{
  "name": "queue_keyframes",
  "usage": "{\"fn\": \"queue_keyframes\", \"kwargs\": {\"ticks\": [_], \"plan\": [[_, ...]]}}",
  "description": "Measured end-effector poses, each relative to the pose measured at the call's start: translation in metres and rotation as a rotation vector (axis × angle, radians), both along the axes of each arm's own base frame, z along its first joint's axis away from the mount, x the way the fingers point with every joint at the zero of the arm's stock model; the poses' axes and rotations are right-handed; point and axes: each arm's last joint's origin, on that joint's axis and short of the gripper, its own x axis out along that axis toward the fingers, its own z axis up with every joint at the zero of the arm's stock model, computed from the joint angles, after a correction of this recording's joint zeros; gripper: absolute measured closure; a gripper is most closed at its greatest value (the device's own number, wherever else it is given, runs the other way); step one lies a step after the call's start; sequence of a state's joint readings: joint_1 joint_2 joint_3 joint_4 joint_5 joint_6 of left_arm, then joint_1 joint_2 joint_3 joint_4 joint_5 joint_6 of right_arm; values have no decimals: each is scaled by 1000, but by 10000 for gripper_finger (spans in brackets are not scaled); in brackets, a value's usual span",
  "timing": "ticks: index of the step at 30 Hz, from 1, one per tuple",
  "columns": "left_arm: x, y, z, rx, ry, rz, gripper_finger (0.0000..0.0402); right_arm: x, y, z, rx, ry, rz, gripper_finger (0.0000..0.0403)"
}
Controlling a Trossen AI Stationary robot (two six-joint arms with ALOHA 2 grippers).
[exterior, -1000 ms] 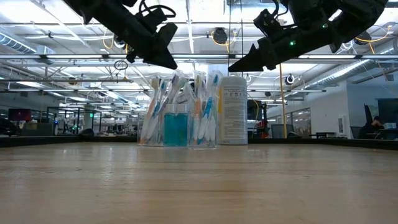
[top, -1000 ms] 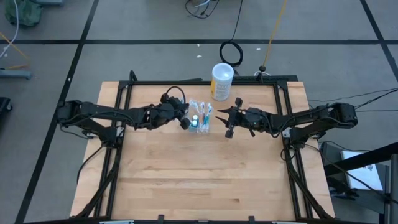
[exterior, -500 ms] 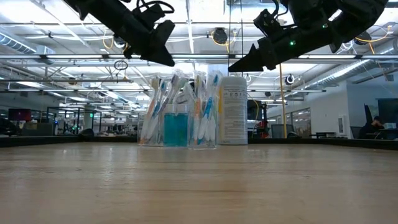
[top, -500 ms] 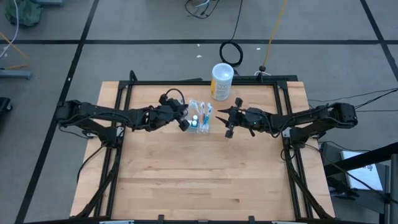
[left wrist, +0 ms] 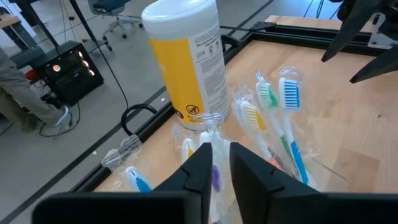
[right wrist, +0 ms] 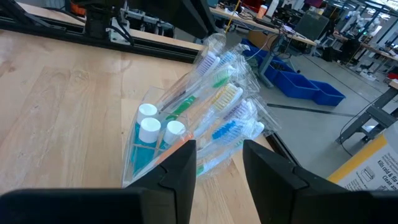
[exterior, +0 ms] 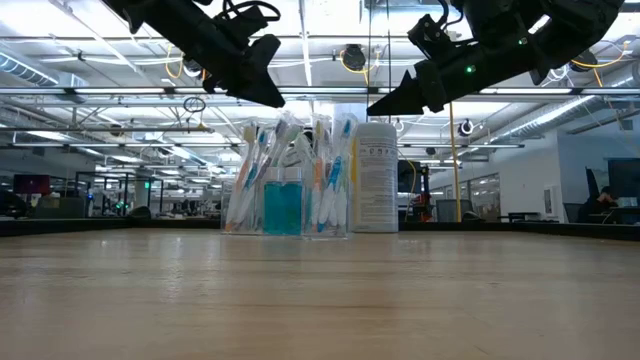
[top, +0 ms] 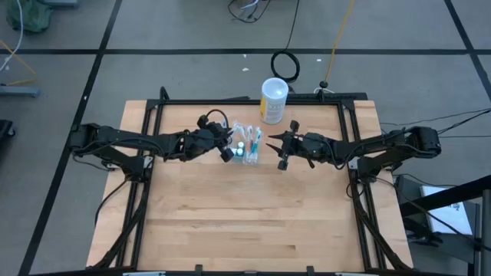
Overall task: Pick & Place toothbrushing station
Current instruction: Adjust the toothbrushes into the transparent organizer
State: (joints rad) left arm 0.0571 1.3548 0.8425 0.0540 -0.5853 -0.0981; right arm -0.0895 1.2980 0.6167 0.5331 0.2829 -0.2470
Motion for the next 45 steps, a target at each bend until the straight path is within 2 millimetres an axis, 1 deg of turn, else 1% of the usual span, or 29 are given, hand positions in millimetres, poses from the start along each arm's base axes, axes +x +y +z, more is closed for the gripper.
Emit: {"fn": "queue_keyframes", "kwargs": {"ticks": [7,12,16,19,22,27,28,32,34,36,40,43,45], "plan": [[0,10,0,-37,-13,-4,305,0,0,0,0,0,0,277],[2,20,-6,-114,-34,-20,304,0,0,0,0,0,0,277],[4,27,-12,-118,-22,3,304,0,0,0,0,0,0,278],[5,27,-11,-118,-29,4,305,0,0,0,0,0,0,277],[5,26,-11,-112,-27,-4,321,0,0,0,0,0,0,278],[5,26,-11,-96,-15,-11,387,0,0,0,0,0,0,278],[5,26,-11,-95,-14,-12,394,0,0,0,0,0,0,278],[5,25,-11,-103,-18,-5,387,0,0,0,0,0,0,277],[2,25,-10,-106,-12,16,392,0,0,0,0,0,0,278],[-3,24,-8,-100,4,50,398,0,0,0,0,0,0,277],[-13,17,-1,-78,14,119,392,0,0,0,0,1,0,278],[-19,11,4,-74,15,135,398,0,0,0,0,0,0,277],[-23,8,5,-101,18,142,396,0,0,0,0,0,0,278]]}}
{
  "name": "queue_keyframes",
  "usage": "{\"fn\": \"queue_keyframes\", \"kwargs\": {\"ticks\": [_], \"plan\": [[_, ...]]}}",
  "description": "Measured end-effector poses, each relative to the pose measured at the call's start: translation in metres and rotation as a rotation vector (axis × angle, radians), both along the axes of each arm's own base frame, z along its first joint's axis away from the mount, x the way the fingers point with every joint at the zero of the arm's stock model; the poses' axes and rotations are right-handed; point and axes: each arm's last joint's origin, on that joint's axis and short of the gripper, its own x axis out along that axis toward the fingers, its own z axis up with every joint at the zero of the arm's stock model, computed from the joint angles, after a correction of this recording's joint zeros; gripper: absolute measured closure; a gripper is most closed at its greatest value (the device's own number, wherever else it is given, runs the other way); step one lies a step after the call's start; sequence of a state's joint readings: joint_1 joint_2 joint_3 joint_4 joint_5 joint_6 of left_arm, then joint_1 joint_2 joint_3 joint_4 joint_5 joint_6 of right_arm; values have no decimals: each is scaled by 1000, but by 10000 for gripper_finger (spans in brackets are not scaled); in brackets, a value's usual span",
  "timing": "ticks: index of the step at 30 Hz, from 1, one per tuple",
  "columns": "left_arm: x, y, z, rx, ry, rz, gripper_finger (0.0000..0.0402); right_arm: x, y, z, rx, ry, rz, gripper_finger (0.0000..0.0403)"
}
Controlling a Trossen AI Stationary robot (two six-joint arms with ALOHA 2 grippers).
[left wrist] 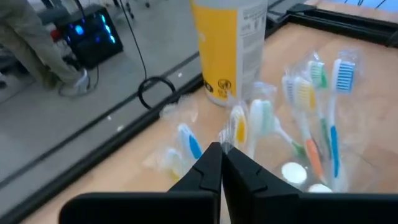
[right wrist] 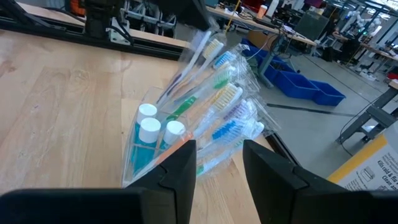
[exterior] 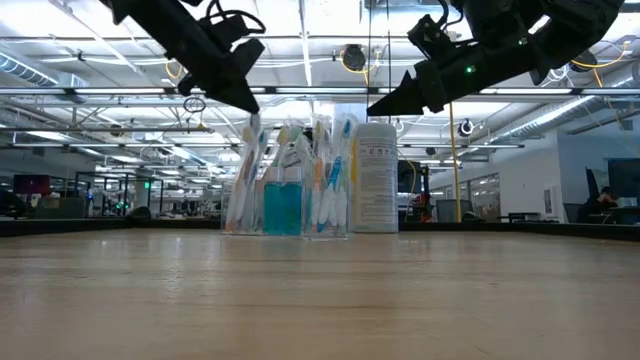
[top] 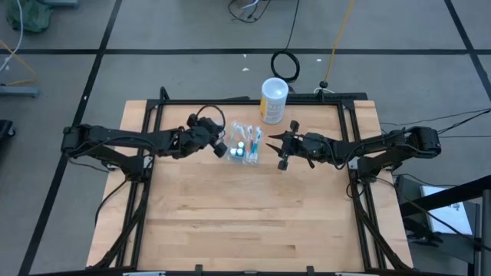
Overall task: Pick & Place toothbrushing station
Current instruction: Adjust the toothbrushes into the transparent organizer
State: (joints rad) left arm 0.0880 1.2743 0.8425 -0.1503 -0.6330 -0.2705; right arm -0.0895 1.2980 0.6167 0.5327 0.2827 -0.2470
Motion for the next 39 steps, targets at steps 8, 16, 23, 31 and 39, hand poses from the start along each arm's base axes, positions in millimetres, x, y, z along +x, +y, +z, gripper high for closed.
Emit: {"fn": "queue_keyframes", "kwargs": {"ticks": [8,16,23,31,39], "plan": [[-4,4,-8,-52,38,52,393,0,0,0,20,-9,-5,278],[-4,6,-8,-72,23,71,378,0,0,0,23,-9,-6,277],[-4,5,-8,-38,61,36,332,0,0,0,23,-10,-6,277],[6,-7,8,97,-15,-71,300,0,0,0,21,-9,-5,277],[16,-16,20,197,-106,-171,298,0,0,0,23,-12,-6,277]]}}
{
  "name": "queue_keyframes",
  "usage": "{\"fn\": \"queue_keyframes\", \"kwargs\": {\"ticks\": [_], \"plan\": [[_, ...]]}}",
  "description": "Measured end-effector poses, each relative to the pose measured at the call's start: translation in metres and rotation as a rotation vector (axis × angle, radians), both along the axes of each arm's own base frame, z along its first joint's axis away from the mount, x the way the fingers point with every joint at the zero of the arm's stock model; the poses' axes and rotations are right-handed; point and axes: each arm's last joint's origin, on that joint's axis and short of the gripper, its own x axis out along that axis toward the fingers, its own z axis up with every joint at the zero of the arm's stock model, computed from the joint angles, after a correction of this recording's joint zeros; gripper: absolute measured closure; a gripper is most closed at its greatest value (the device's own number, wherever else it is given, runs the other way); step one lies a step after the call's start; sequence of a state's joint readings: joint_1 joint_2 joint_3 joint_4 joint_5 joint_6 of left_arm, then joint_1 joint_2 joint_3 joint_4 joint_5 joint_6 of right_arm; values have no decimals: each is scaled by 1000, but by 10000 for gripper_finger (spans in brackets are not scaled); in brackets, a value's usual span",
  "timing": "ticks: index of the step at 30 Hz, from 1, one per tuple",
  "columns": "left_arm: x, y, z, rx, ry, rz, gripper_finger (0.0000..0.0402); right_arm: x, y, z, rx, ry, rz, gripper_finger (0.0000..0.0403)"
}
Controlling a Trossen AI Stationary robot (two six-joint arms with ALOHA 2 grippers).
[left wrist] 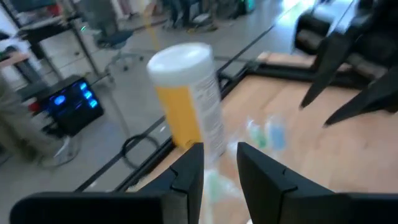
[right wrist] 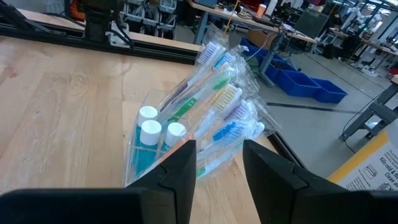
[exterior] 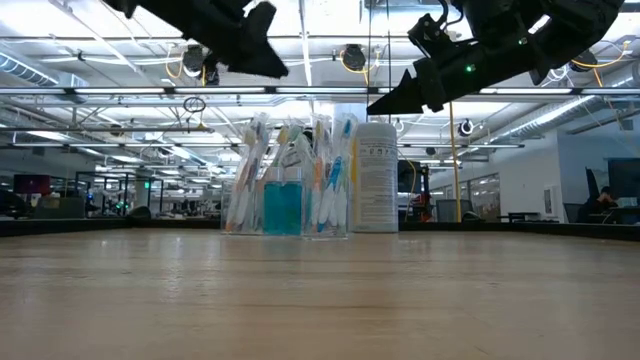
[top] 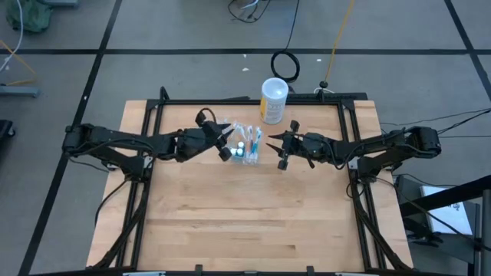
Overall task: Pick & Place toothbrushing station
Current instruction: Adjust the toothbrushes into the transparent organizer
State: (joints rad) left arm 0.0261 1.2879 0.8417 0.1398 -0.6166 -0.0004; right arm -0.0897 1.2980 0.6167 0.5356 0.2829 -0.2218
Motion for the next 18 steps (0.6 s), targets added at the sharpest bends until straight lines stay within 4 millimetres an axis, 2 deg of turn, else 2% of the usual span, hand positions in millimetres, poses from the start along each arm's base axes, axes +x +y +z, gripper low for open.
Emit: {"fn": "queue_keyframes", "kwargs": {"ticks": [3,5,10,18], "plan": [[9,6,0,-4,-54,-69,298,0,0,1,-1,-11,0,278],[16,11,-10,-25,-26,-115,298,0,0,2,-1,-18,0,277],[26,30,-32,10,66,-36,298,0,0,1,0,-13,0,277],[27,44,-35,-36,41,-62,298,0,0,1,0,-13,0,277]]}}
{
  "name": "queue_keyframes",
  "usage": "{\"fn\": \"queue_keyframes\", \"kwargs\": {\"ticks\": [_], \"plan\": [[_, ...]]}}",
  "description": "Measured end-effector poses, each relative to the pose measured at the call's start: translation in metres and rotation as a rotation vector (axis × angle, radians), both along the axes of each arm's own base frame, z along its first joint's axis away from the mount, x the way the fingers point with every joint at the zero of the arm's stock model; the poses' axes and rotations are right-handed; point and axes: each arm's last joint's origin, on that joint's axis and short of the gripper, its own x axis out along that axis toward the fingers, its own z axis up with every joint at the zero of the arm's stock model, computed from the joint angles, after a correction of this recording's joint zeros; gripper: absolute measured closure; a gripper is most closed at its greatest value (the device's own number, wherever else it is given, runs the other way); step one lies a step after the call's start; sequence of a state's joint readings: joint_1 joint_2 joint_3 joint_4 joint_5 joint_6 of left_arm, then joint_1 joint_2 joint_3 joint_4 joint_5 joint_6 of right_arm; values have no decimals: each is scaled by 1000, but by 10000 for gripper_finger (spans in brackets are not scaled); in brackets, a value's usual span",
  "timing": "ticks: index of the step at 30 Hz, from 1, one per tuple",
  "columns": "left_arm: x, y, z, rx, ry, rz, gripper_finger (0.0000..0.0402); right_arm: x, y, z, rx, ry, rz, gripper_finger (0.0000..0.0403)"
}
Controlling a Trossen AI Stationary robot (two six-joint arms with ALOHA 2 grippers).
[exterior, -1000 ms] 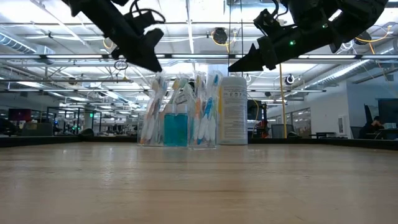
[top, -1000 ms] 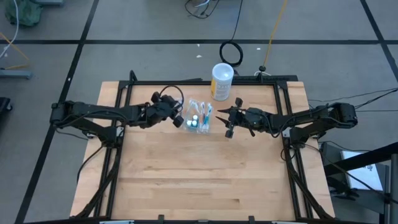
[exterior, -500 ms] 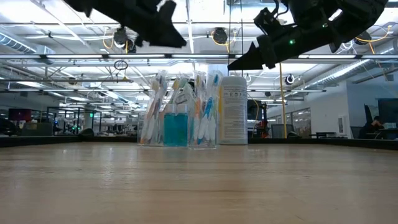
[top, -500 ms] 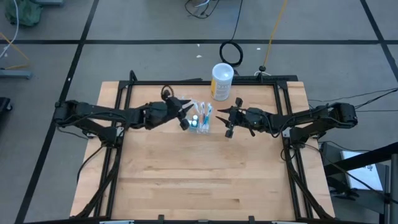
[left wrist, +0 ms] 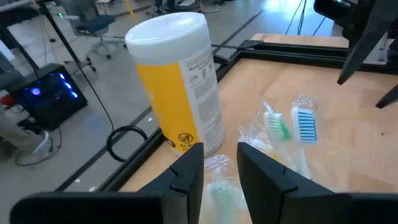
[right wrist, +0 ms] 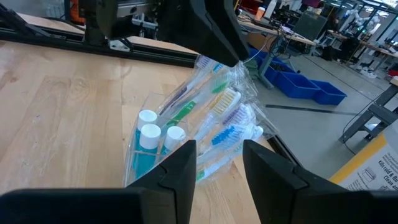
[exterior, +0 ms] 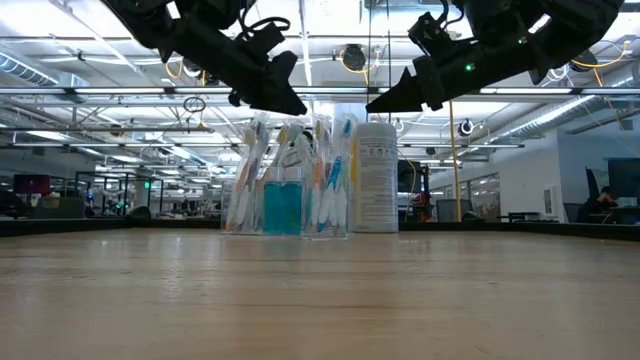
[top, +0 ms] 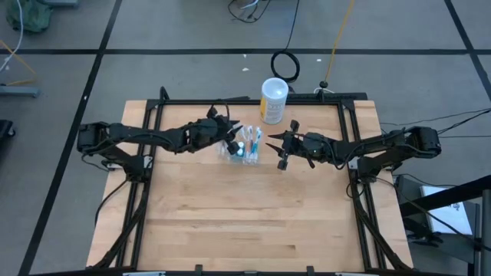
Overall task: Pick & Place toothbrushing station
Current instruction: Adjust the toothbrushes into the transparent organizer
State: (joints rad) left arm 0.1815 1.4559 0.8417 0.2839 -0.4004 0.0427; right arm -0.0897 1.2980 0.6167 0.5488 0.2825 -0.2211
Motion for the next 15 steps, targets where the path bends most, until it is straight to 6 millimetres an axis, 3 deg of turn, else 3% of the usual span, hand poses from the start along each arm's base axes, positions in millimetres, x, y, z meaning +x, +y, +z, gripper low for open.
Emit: {"fn": "queue_keyframes", "kwargs": {"ticks": [10,15], "plan": [[-5,12,-6,-94,14,13,301,0,0,0,0,0,0,277],[-6,18,-7,-133,12,15,344,0,0,0,0,0,0,278]]}}
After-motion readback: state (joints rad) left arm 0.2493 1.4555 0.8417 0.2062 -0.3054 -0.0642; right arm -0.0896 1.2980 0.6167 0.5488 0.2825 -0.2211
